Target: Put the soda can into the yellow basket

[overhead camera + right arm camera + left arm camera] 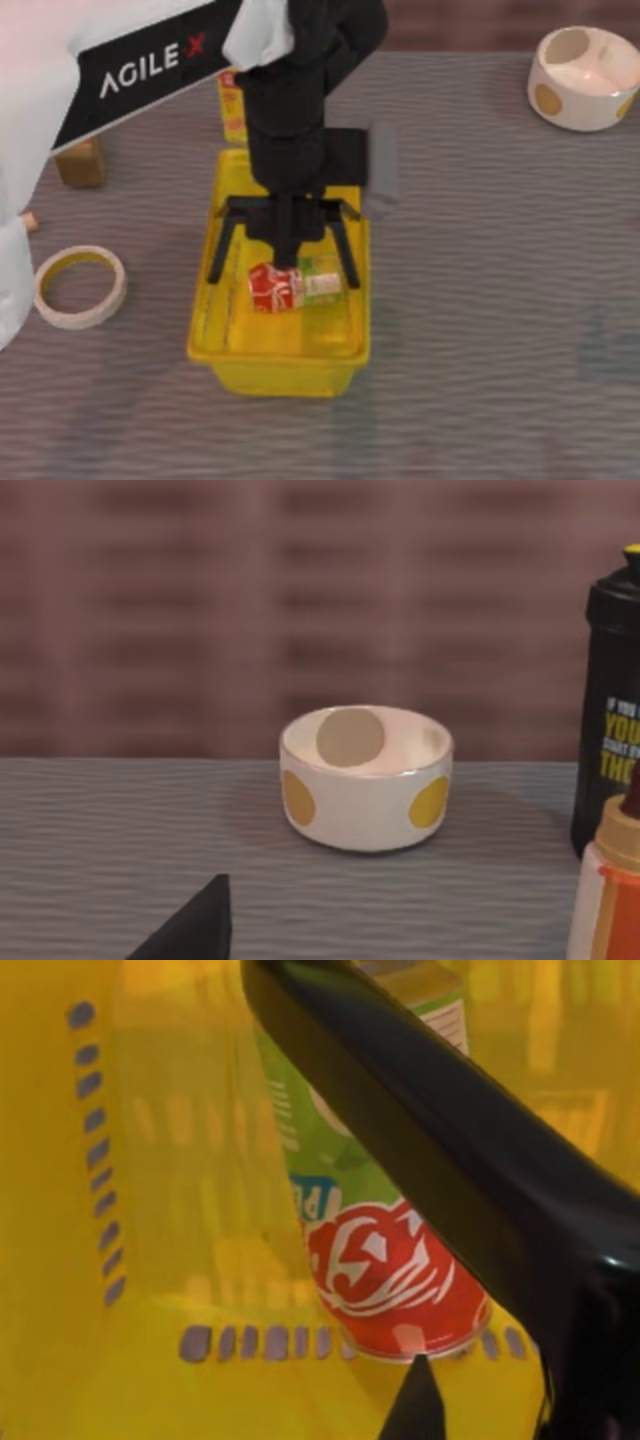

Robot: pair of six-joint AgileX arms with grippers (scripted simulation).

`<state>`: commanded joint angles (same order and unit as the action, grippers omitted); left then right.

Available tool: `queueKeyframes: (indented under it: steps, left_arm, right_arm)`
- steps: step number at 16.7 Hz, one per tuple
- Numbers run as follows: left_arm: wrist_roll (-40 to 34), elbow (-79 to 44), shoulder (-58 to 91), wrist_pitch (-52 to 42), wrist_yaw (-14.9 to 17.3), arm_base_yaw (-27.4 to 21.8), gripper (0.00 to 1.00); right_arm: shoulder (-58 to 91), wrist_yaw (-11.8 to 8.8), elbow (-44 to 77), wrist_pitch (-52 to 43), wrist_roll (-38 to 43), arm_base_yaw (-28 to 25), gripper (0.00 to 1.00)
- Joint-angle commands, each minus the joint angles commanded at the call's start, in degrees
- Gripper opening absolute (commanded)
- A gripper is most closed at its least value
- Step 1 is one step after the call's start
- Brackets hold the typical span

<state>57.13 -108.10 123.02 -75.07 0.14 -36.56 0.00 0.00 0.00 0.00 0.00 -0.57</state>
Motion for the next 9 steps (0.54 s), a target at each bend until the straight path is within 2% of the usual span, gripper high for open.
queueKeyframes:
  steps: [3, 9]
  left_arm:
    - [0.42, -0.97, -0.12, -1.02, -0.06, 0.36, 0.00]
    - [2.26, -8.09, -2.01, -10.15, -0.05, 3.37, 0.00]
  right_arm:
    - [0.00, 0.00, 0.00, 0.00, 0.00, 0.00, 1.00]
    - [0.00, 0.00, 0.00, 0.00, 0.00, 0.00, 1.00]
